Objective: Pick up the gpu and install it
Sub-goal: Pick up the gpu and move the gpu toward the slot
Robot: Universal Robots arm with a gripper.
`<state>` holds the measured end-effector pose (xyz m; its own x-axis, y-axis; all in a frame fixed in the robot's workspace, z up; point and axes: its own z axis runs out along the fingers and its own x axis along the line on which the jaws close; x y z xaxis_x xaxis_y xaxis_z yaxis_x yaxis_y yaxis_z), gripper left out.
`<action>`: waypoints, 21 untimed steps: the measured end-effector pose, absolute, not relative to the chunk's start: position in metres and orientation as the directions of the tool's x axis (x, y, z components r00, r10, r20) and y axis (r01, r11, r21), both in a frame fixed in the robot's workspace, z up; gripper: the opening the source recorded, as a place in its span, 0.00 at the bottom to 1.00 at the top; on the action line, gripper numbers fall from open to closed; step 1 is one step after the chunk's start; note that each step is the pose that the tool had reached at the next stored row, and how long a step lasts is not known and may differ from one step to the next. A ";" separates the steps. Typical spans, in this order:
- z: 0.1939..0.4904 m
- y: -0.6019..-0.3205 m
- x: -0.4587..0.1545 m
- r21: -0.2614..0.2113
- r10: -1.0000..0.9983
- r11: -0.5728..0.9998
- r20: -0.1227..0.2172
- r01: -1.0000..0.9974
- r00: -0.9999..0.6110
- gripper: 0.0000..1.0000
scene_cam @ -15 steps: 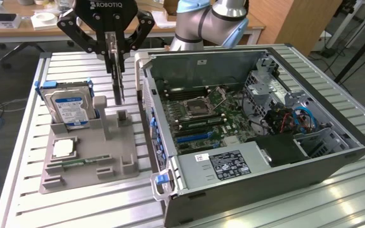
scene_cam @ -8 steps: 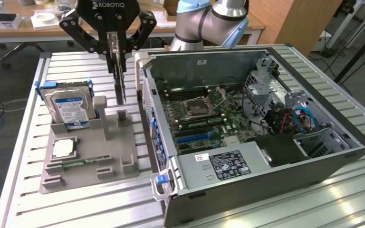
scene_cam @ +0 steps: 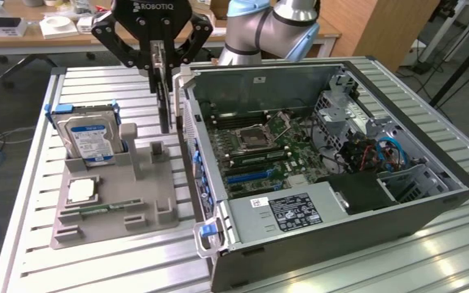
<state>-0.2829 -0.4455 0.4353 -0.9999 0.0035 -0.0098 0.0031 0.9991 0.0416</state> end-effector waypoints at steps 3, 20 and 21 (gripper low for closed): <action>0.435 -0.445 -0.275 0.042 0.003 0.999 -0.010 0.003 -1.000 0.26; 0.435 -0.445 -0.219 0.042 0.004 0.999 -0.010 0.003 -1.000 0.26; 0.435 -0.445 -0.216 0.042 0.004 0.999 -0.010 0.003 -1.000 0.26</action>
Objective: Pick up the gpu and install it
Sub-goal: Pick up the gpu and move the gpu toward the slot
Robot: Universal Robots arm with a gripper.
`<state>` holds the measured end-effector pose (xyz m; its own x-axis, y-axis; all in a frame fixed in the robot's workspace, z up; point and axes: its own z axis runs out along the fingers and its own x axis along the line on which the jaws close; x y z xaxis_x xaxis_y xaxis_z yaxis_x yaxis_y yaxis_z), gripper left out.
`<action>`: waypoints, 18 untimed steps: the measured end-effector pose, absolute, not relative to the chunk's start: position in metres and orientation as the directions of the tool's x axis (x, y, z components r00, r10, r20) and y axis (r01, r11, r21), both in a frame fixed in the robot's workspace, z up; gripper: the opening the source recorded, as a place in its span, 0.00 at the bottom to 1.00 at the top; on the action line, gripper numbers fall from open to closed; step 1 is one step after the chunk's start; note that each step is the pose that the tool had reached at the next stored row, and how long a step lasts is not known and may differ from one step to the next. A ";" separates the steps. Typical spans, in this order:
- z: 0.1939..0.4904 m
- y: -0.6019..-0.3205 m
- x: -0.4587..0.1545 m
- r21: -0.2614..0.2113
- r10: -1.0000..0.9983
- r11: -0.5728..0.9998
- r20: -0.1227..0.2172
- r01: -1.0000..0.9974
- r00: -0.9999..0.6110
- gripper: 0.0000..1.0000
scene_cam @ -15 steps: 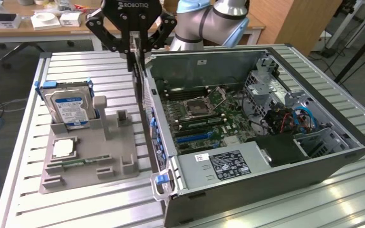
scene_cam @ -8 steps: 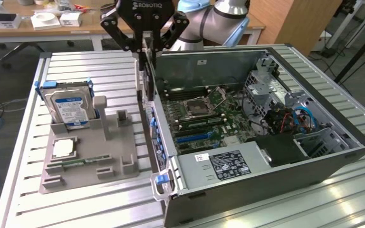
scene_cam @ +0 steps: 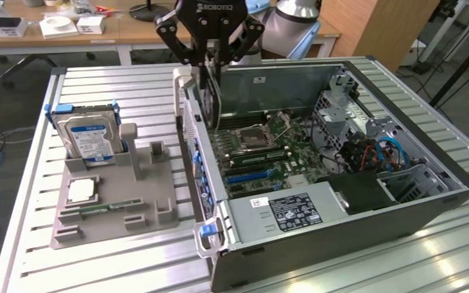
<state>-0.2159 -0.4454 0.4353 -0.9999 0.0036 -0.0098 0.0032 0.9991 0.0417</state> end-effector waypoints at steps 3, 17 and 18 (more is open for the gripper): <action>0.435 -0.445 -0.205 0.042 0.003 0.999 -0.010 0.003 -1.000 0.26; 0.435 -0.445 -0.144 0.042 0.004 0.999 -0.010 0.003 -1.000 0.26; 0.435 -0.445 -0.140 0.042 0.004 0.999 -0.010 0.003 -1.000 0.26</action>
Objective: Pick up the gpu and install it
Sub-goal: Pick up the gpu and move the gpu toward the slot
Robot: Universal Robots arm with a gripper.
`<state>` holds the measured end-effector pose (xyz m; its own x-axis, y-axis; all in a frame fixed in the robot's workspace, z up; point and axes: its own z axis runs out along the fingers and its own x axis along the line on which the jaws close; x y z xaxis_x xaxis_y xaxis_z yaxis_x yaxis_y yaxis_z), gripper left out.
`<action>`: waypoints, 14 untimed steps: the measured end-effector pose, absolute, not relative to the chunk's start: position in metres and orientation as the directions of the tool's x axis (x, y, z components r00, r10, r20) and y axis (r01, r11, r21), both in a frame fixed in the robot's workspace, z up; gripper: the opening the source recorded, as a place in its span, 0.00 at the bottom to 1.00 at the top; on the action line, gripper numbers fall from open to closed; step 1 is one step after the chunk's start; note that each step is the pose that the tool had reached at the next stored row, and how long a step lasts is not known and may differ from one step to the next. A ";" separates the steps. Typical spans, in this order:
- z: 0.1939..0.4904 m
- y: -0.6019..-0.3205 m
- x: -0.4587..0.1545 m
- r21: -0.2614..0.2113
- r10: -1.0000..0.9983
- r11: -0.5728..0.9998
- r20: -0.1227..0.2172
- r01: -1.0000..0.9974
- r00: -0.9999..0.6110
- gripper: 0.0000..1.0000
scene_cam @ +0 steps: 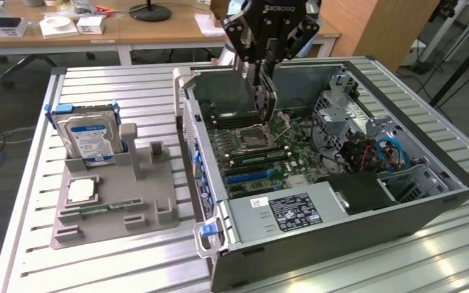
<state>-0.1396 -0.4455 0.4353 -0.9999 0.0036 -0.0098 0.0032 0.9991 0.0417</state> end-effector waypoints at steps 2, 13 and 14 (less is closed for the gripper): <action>0.435 -0.445 -0.131 0.042 0.003 0.999 -0.010 0.003 -1.000 0.26; 0.435 -0.445 -0.086 0.042 0.004 0.999 -0.010 0.003 -1.000 0.26; 0.435 -0.445 -0.083 0.042 0.003 0.999 -0.010 0.003 -1.000 0.26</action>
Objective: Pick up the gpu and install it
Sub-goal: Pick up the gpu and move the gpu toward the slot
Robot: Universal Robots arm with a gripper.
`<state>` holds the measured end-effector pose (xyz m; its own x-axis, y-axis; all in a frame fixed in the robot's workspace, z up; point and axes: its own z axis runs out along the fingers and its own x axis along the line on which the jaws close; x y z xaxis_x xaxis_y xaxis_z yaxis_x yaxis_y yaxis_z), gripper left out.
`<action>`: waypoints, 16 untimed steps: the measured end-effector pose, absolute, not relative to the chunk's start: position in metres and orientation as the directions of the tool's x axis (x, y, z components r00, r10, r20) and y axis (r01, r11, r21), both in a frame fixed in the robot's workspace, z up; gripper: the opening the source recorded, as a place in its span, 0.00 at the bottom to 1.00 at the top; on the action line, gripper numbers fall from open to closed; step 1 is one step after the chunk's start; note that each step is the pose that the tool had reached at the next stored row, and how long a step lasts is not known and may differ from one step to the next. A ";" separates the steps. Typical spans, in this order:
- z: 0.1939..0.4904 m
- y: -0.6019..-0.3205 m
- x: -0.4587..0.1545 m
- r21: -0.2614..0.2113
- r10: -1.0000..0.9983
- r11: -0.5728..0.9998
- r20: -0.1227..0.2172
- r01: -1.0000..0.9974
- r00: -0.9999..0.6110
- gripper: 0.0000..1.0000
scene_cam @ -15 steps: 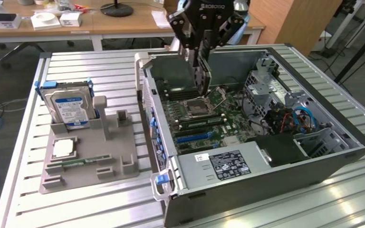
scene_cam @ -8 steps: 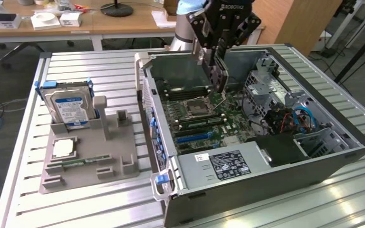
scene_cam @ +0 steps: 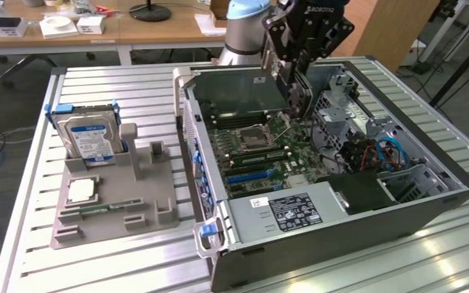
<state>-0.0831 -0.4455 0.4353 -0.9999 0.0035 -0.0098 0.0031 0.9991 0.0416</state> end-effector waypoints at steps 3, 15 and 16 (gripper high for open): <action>0.435 -0.446 -0.077 0.042 0.003 0.999 -0.010 0.003 -1.000 0.26; 0.435 -0.446 -0.064 0.042 0.003 0.999 -0.010 0.003 -1.000 0.26; 0.435 -0.446 -0.064 0.042 0.003 0.999 -0.010 0.003 -1.000 0.26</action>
<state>-0.0636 -0.4455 0.4353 -0.9999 0.0032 -0.0098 0.0028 0.9991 0.0417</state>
